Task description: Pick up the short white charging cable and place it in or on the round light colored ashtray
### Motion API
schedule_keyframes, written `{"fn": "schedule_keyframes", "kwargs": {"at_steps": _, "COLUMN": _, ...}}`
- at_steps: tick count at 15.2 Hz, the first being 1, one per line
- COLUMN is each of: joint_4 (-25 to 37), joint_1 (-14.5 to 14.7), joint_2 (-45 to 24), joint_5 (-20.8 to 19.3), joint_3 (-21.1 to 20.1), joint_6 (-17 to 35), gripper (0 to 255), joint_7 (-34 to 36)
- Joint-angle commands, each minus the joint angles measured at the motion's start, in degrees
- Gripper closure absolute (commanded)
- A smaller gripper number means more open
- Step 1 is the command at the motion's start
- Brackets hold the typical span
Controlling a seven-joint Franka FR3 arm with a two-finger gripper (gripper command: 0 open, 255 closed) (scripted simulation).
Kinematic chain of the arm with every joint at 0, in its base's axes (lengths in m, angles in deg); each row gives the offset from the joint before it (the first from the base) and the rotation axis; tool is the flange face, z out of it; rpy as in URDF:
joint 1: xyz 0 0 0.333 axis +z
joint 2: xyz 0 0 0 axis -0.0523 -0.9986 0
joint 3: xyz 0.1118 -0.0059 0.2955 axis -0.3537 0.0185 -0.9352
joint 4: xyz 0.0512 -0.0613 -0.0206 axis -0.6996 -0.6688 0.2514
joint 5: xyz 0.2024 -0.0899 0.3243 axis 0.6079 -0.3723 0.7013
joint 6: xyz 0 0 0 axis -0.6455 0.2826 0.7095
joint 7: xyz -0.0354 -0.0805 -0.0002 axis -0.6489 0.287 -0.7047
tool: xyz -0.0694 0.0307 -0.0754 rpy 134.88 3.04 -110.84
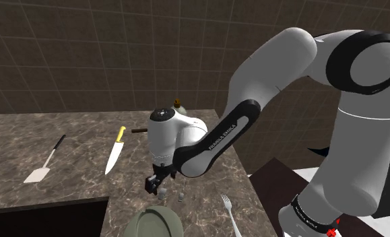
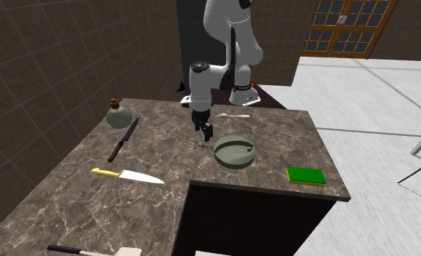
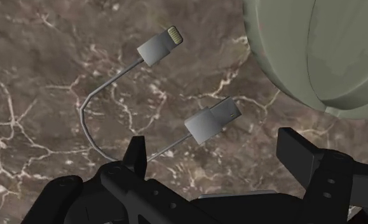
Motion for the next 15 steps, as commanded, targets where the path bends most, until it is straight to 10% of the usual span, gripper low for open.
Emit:
{"fn": "schedule_keyframes", "kwargs": {"at_steps": 1, "joint_4": 1.39, "joint_1": 1.77, "joint_2": -2.93, "joint_5": -2.34, "joint_3": 1.05, "joint_6": 0.92, "gripper": 0, "joint_7": 2.24}}
{"fn": "schedule_keyframes", "kwargs": {"at_steps": 15, "joint_4": 1.84, "joint_1": 3.88, "joint_2": -7.44, "joint_5": -6.14, "joint_3": 3.84, "joint_6": 4.55, "gripper": 0, "joint_7": 4.85}}
